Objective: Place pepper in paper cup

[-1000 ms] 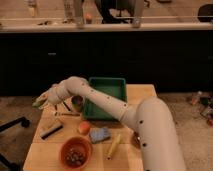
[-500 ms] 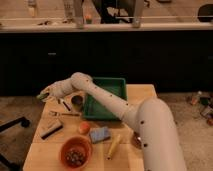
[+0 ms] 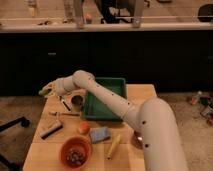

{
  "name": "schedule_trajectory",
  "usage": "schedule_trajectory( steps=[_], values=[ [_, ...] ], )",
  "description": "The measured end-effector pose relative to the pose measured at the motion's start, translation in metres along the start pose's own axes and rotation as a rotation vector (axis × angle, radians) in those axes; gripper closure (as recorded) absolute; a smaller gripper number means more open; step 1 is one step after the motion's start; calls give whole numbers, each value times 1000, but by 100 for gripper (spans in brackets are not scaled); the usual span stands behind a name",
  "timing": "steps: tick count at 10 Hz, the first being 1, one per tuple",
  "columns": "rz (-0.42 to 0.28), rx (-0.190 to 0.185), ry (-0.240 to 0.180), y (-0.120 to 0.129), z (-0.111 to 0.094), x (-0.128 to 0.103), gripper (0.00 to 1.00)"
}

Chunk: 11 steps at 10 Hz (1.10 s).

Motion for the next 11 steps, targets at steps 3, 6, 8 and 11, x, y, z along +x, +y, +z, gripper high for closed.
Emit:
schedule_trajectory(
  steps=[3,6,8,11],
  values=[
    [-45,48,18,-20,-7,-4,100],
    [-131,96,49,-30,-9,-2,100],
    [-154,107,70,-33,-9,2,100],
    [-162,130,94,-38,-14,9,100]
  ],
)
